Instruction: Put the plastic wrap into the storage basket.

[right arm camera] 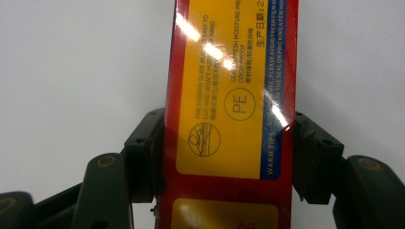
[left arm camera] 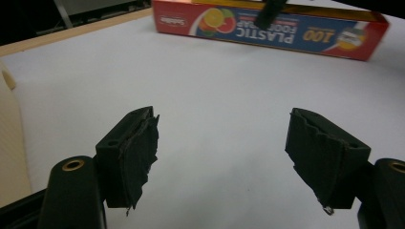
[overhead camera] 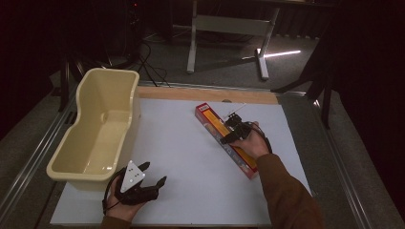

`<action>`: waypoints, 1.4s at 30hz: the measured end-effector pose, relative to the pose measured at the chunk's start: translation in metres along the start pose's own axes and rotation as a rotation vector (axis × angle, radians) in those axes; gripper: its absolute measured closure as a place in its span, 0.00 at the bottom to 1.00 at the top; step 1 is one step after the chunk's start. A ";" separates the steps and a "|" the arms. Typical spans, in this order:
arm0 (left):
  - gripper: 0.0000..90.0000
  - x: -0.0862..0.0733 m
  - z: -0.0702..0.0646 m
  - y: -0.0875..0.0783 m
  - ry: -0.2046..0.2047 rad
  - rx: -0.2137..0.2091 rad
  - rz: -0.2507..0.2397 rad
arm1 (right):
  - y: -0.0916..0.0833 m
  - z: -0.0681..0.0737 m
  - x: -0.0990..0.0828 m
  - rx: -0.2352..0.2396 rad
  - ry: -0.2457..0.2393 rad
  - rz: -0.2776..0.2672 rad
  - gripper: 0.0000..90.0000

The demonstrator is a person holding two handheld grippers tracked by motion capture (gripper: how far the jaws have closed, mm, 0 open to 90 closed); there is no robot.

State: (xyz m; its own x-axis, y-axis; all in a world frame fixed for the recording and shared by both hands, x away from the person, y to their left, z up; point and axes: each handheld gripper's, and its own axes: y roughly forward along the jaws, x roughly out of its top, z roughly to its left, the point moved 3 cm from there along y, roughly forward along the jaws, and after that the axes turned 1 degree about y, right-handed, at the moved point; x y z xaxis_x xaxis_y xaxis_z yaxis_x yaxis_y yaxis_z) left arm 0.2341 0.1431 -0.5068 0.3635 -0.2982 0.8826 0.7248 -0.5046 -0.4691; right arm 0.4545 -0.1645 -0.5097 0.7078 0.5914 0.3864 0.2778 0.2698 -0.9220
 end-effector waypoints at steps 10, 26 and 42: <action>0.29 0.000 -0.003 0.004 0.009 -0.007 0.008 | -0.022 0.011 -0.041 0.001 -0.031 0.151 0.42; 0.29 0.000 -0.003 0.003 0.008 -0.008 0.003 | -0.001 0.009 -0.023 0.050 -0.040 0.351 0.43; 0.29 0.001 -0.003 0.004 0.009 -0.010 0.004 | -0.004 0.015 -0.019 0.111 0.083 0.342 0.44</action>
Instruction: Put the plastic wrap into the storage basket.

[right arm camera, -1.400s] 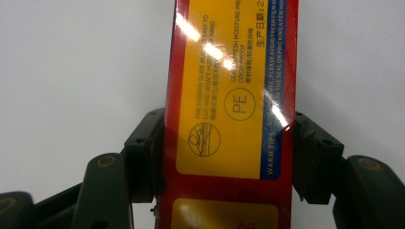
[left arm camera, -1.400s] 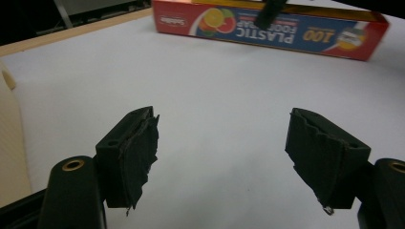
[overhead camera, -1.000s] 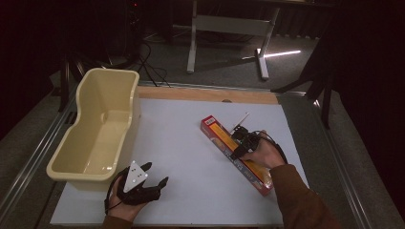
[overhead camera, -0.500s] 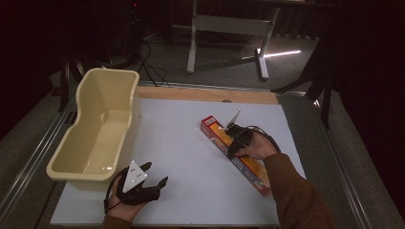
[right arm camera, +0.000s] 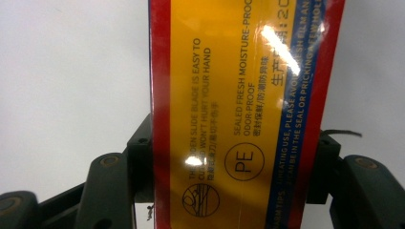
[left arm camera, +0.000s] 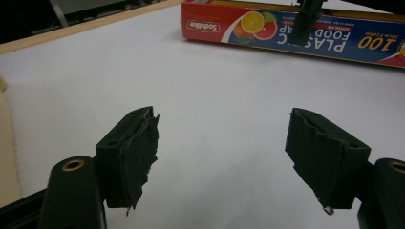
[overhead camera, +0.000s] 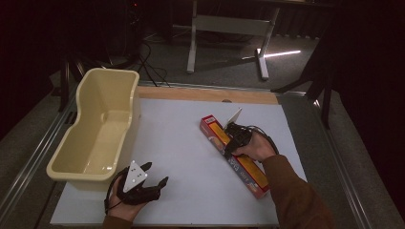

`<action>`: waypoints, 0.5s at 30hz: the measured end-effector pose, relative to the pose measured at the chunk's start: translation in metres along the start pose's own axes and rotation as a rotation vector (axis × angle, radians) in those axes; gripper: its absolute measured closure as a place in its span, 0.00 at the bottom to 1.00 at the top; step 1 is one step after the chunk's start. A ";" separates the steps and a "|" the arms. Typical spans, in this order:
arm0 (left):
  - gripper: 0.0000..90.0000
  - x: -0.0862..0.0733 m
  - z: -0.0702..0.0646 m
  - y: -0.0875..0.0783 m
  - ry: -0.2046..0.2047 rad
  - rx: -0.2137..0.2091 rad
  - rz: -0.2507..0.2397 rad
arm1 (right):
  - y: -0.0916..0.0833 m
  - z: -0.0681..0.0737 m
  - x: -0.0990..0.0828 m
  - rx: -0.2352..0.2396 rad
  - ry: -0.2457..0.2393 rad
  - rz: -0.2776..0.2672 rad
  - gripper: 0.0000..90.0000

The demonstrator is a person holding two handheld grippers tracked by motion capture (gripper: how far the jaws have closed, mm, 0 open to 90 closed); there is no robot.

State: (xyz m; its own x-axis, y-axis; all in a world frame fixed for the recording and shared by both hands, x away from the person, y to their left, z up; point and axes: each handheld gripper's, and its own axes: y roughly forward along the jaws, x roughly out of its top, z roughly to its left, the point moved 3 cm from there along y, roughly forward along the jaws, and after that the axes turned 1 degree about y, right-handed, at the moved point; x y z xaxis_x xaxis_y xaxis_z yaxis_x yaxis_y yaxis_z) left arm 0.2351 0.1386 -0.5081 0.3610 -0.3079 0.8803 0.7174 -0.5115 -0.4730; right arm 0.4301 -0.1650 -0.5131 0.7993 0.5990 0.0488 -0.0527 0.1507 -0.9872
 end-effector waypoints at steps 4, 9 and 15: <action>0.29 0.000 0.000 0.000 0.000 0.000 -0.001 | -0.005 0.005 0.002 0.046 0.014 -0.032 0.44; 0.29 0.000 0.000 0.000 0.001 0.000 -0.001 | -0.014 0.011 0.006 0.097 0.028 -0.071 0.44; 0.29 0.000 -0.001 0.001 0.002 -0.001 0.000 | -0.027 0.021 0.009 0.130 0.026 -0.129 0.44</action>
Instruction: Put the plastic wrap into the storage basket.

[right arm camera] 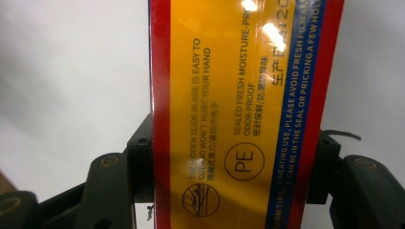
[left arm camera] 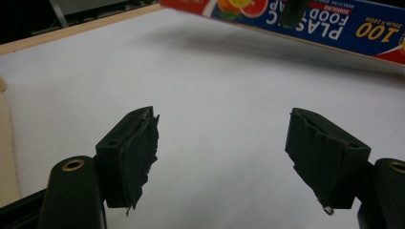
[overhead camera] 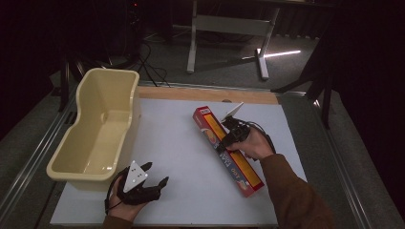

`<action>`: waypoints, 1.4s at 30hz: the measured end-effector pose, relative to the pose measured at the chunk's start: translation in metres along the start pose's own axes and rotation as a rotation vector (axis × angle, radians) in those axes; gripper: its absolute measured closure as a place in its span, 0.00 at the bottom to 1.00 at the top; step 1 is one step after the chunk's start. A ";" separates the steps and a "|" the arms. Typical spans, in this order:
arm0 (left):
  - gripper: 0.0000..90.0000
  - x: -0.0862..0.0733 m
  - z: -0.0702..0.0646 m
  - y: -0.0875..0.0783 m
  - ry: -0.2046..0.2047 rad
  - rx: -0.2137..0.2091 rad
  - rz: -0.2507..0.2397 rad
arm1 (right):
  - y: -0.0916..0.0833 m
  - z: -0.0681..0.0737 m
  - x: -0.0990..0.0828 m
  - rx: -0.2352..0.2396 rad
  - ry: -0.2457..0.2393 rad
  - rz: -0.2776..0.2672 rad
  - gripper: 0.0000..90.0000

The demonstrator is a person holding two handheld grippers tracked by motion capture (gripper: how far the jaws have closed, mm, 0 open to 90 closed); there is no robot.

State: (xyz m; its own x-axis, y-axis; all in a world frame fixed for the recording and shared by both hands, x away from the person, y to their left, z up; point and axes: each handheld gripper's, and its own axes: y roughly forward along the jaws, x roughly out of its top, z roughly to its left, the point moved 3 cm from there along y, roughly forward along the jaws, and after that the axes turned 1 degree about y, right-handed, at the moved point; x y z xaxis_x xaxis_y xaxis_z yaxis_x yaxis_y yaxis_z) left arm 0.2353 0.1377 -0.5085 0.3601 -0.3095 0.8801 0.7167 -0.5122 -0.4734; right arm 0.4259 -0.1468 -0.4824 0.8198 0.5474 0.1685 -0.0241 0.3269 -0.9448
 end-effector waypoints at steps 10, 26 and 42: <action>0.29 0.000 0.000 -0.001 -0.002 0.003 -0.005 | -0.025 0.035 0.014 0.122 -0.013 -0.092 0.44; 0.29 0.001 0.000 -0.001 0.002 0.008 -0.011 | -0.052 0.069 0.038 0.317 0.059 -0.218 0.44; 0.29 0.001 0.001 -0.001 0.004 0.012 -0.018 | -0.073 0.091 0.063 0.484 0.117 -0.277 0.44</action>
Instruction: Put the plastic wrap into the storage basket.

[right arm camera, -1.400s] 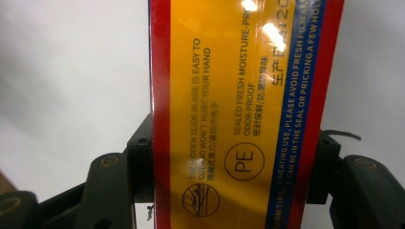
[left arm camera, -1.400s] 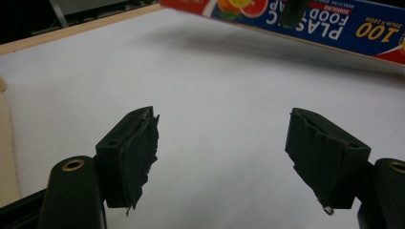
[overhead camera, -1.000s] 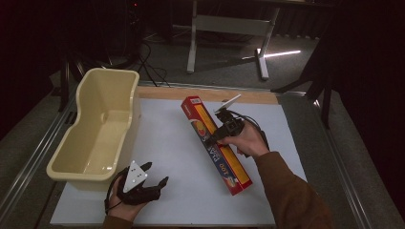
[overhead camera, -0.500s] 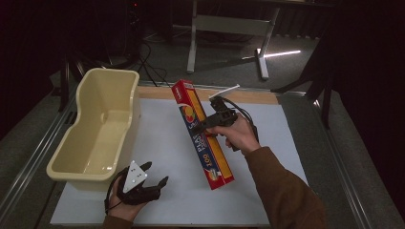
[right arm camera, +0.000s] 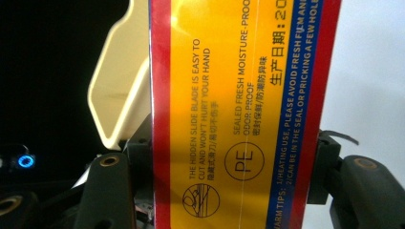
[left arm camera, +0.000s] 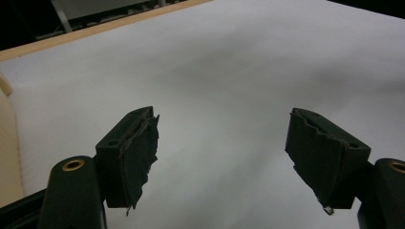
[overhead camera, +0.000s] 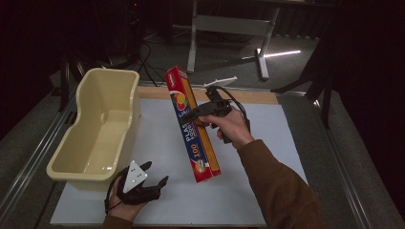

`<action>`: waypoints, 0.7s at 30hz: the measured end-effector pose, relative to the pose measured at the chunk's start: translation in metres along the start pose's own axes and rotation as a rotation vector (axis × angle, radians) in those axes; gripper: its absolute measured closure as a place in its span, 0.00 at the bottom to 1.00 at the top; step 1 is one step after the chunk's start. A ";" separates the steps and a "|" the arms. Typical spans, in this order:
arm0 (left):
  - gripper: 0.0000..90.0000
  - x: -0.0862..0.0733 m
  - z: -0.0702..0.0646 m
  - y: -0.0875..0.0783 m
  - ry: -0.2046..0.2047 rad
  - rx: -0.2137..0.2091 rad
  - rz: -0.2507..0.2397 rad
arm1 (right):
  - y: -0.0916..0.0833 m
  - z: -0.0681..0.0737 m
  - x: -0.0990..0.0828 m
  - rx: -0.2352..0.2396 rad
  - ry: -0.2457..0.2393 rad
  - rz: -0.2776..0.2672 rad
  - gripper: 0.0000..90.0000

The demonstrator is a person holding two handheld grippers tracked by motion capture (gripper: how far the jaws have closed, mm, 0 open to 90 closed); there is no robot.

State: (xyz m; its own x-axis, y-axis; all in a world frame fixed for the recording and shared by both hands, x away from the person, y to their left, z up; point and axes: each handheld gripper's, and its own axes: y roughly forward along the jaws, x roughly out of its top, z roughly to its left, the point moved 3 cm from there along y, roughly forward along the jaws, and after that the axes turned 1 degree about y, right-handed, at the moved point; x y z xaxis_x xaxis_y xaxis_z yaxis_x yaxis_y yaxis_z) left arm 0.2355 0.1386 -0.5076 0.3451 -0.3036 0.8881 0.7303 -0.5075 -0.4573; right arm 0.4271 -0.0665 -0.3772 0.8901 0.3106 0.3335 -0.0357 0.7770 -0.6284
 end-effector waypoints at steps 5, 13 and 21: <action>0.29 0.000 0.000 0.000 -0.002 0.001 -0.001 | -0.003 0.005 0.008 0.028 0.017 -0.040 0.44; 0.29 0.000 -0.001 0.001 0.003 -0.001 0.000 | 0.001 0.014 0.019 0.047 0.050 -0.077 0.44; 0.29 0.001 0.001 -0.001 -0.005 0.002 -0.009 | 0.002 0.024 0.032 0.090 0.096 -0.125 0.44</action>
State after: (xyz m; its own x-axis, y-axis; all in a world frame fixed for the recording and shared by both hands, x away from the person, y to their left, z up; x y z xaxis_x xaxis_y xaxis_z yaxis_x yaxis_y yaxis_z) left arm 0.2355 0.1397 -0.5067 0.3419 -0.2950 0.8922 0.7342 -0.5088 -0.4495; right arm 0.4445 -0.0420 -0.3512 0.9295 0.1580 0.3333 0.0411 0.8536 -0.5193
